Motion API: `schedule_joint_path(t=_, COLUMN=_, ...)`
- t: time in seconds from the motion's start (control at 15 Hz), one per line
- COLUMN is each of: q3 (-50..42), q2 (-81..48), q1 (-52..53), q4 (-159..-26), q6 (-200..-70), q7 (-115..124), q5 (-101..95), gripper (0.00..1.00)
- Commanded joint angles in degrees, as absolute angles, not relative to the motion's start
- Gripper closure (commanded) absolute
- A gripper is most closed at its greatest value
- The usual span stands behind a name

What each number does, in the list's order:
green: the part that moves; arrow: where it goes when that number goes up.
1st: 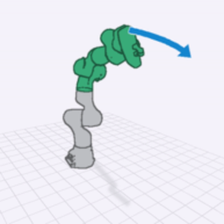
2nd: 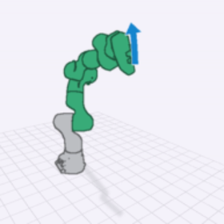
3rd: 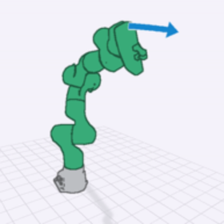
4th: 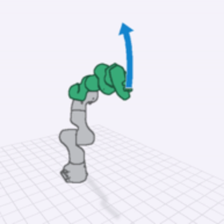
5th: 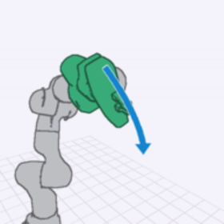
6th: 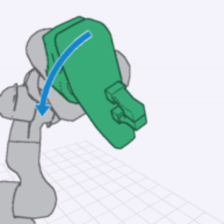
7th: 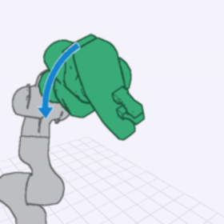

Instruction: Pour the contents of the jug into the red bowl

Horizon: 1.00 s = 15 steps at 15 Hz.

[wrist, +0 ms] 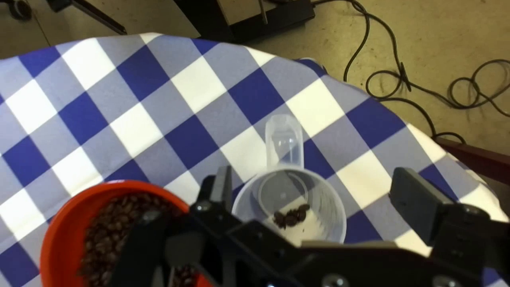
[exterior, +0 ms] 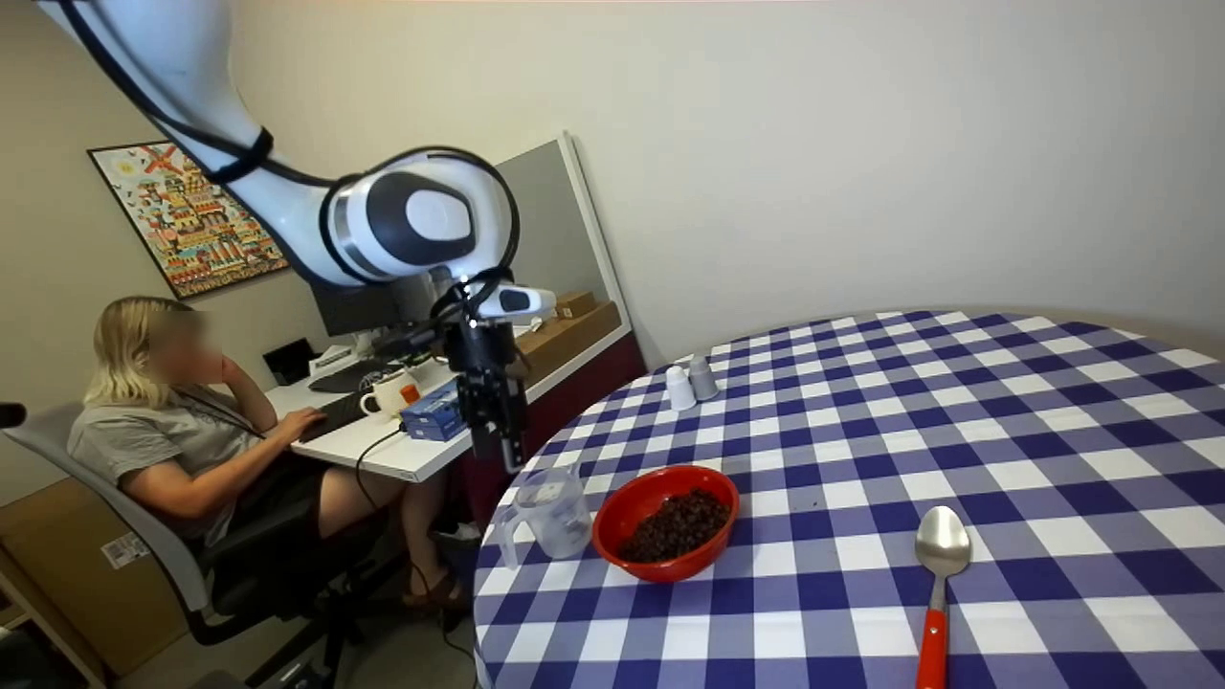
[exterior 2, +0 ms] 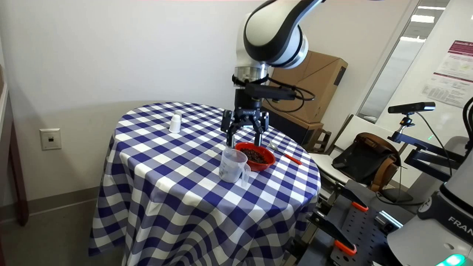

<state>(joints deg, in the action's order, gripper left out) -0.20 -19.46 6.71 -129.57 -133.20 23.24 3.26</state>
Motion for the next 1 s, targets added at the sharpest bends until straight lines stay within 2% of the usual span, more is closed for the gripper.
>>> schedule_joint_path(t=0.0, q3=-2.8, q2=-16.1, q1=5.0, q4=-124.3, q6=-125.1, q7=22.2, q5=-0.8, gripper=0.00)
schedule_joint_path(t=0.47, q3=-6.3, q2=-14.0, q1=-0.1, q4=-115.1, q6=-120.8, q7=16.3, q5=-8.7, gripper=0.00)
schedule_joint_path(t=0.6, q3=-6.4, q2=-13.0, q1=-2.2, q4=-113.4, q6=-121.0, q7=13.2, q5=-6.0, gripper=0.00)
schedule_joint_path(t=0.73, q3=-6.6, q2=-12.6, q1=-4.2, q4=-110.1, q6=-114.2, q7=12.3, q5=-1.3, gripper=0.00)
schedule_joint_path(t=0.8, q3=-6.4, q2=-13.5, q1=-3.0, q4=-112.9, q6=-119.8, q7=14.5, q5=-4.6, gripper=0.00)
schedule_joint_path(t=0.93, q3=-6.6, q2=-12.8, q1=-4.2, q4=-111.1, q6=-116.3, q7=13.3, q5=-2.7, gripper=0.00)
